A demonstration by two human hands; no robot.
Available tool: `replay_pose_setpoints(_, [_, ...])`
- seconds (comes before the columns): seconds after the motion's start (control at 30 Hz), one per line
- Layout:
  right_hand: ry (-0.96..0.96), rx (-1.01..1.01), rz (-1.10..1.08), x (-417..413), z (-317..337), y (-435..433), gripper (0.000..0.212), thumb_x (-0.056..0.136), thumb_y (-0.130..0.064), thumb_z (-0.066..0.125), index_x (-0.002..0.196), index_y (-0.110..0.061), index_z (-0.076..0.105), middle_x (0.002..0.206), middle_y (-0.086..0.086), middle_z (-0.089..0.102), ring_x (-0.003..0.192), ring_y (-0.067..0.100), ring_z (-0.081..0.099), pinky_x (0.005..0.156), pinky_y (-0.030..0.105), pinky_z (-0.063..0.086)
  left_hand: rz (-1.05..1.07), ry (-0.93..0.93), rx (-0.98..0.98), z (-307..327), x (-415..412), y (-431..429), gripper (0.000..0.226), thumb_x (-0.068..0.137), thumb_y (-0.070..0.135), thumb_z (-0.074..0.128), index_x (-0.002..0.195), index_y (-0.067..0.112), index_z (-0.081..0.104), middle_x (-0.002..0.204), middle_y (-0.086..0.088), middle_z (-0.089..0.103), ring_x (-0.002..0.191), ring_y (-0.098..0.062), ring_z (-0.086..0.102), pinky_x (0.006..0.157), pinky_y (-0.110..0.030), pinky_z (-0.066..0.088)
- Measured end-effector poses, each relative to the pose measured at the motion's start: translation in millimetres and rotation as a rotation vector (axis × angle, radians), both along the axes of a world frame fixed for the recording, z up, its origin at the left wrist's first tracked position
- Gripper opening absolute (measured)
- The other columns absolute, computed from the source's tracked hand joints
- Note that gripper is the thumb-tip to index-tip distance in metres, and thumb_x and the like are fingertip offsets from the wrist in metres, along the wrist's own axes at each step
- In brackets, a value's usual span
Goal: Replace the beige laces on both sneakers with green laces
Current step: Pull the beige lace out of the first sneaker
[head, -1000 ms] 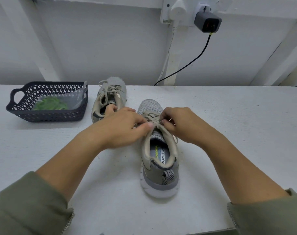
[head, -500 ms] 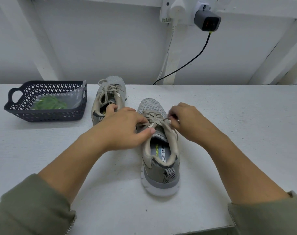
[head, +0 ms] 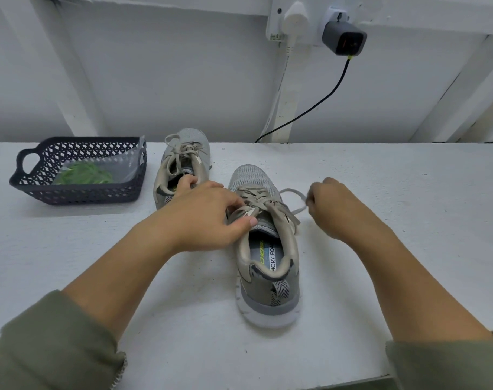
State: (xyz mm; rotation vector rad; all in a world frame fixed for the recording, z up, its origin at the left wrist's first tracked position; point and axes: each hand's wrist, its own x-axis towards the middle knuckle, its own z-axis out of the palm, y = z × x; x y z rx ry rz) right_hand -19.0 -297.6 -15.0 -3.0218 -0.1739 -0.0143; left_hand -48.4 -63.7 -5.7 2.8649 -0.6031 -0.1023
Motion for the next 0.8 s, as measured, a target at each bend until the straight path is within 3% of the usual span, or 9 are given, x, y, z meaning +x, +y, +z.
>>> replay_pose_setpoints(0.1, [-0.039, 0.231, 0.290, -5.1, 13.5, 16.3, 0.033, 0.096, -0.018, 0.055, 0.129, -0.022, 0.059, 0.130, 0.001, 0.051, 0.111, 0.018, 0.054, 0.088, 0.024, 0.039, 0.000, -0.006, -0.003, 0.8, 0.5, -3.6, 0.065, 0.076, 0.075, 0.024, 0.113, 0.037, 0.060, 0.098, 0.015, 0.059, 0.117, -0.007, 0.044, 0.105, -0.044, 0.011])
replay_pose_setpoints(0.23, [-0.053, 0.142, 0.413, 1.4, 16.2, 29.2, 0.021, 0.094, -0.019, 0.057, 0.109, -0.015, 0.071, 0.107, 0.003, 0.062, 0.098, 0.021, 0.059, 0.080, 0.027, 0.042, 0.004, -0.010, 0.013, 2.8, 0.4, -5.0, 0.063, 0.076, 0.075, 0.024, 0.111, 0.036, 0.060, 0.092, 0.016, 0.057, 0.114, -0.007, 0.045, 0.105, -0.045, 0.013])
replay_pose_setpoints(0.3, [-0.093, 0.117, 0.302, 7.5, 9.3, 23.7, 0.020, 0.094, -0.015, 0.053, 0.104, -0.009, 0.069, 0.098, 0.007, 0.059, 0.089, 0.024, 0.058, 0.072, 0.030, 0.042, 0.002, 0.003, 0.012, 2.3, 1.1, -3.4, 0.064, 0.075, 0.075, 0.024, 0.113, 0.038, 0.059, 0.096, 0.018, 0.058, 0.116, -0.006, 0.045, 0.107, -0.046, 0.012])
replay_pose_setpoints(0.4, [-0.041, -0.055, -0.082, 13.8, 1.7, 10.5, 0.019, 0.091, -0.002, 0.050, 0.103, -0.003, 0.065, 0.082, 0.005, 0.047, 0.067, 0.020, 0.051, 0.053, 0.026, 0.035, 0.001, 0.008, 0.012, 2.5, 0.8, -3.7, 0.064, 0.075, 0.076, 0.024, 0.111, 0.037, 0.060, 0.096, 0.019, 0.058, 0.117, -0.007, 0.045, 0.107, -0.045, 0.012])
replay_pose_setpoints(0.47, [0.021, -0.100, -0.102, 11.6, -0.3, 6.8, 0.030, 0.091, 0.000, 0.051, 0.117, -0.009, 0.063, 0.099, 0.007, 0.053, 0.078, 0.022, 0.056, 0.059, 0.026, 0.041, 0.003, 0.002, 0.017, 3.5, 0.2, -5.2, 0.066, 0.075, 0.075, 0.023, 0.112, 0.035, 0.061, 0.096, 0.018, 0.057, 0.116, -0.007, 0.045, 0.106, -0.045, 0.013])
replay_pose_setpoints(0.53, [-0.027, 0.059, 0.145, 7.5, 3.8, 11.3, 0.039, 0.095, -0.010, 0.054, 0.132, -0.020, 0.057, 0.134, 0.008, 0.048, 0.111, 0.025, 0.055, 0.085, 0.031, 0.046, 0.007, -0.001, 0.019, 4.0, -0.2, -5.6, 0.067, 0.074, 0.074, 0.023, 0.112, 0.035, 0.061, 0.095, 0.017, 0.058, 0.115, -0.008, 0.046, 0.105, -0.046, 0.013])
replay_pose_setpoints(0.57, [-0.039, 0.161, 0.276, 4.3, 9.4, 15.5, 0.036, 0.095, -0.015, 0.056, 0.130, -0.023, 0.059, 0.138, 0.005, 0.047, 0.117, 0.023, 0.052, 0.092, 0.030, 0.042, 0.004, -0.006, 0.020, 4.1, 0.0, -5.8, 0.066, 0.074, 0.074, 0.023, 0.111, 0.035, 0.061, 0.095, 0.017, 0.058, 0.115, -0.008, 0.046, 0.105, -0.046, 0.014])
replay_pose_setpoints(0.67, [-0.061, 0.198, 0.422, 4.8, 10.8, 24.0, 0.021, 0.093, -0.018, 0.058, 0.109, -0.017, 0.072, 0.110, 0.004, 0.062, 0.100, 0.021, 0.059, 0.079, 0.023, 0.039, -0.002, -0.009, 0.025, 3.7, -0.2, -5.2, 0.064, 0.075, 0.075, 0.023, 0.109, 0.036, 0.061, 0.094, 0.017, 0.057, 0.114, -0.008, 0.046, 0.105, -0.046, 0.015])
replay_pose_setpoints(0.8, [-0.050, -0.007, 0.041, 5.6, -4.1, 14.9, 0.020, 0.093, -0.009, 0.052, 0.103, -0.008, 0.069, 0.095, 0.008, 0.055, 0.078, 0.025, 0.053, 0.060, 0.028, 0.037, 0.000, 0.004, 0.012, 2.9, 0.8, -5.2, 0.063, 0.074, 0.076, 0.023, 0.106, 0.037, 0.061, 0.096, 0.020, 0.058, 0.113, -0.006, 0.046, 0.105, -0.046, 0.013])
